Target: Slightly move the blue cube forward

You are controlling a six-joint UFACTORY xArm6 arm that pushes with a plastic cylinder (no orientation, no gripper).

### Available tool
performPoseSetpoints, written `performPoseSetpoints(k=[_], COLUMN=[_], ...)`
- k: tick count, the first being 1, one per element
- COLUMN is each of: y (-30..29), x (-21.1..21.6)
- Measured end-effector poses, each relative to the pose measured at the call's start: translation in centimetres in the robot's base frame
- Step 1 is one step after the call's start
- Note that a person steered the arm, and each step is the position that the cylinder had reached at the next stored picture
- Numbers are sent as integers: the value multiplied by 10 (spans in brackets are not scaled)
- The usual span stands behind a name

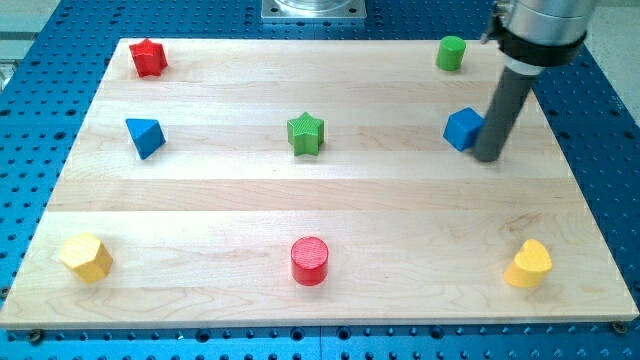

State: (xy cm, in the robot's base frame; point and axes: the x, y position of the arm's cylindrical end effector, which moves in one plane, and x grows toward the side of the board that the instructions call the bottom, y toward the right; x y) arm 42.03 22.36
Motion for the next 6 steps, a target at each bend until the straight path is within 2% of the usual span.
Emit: performPoseSetpoints(k=[1, 3, 4, 6], y=[30, 6, -30, -24], x=[-23, -63, -63, -73])
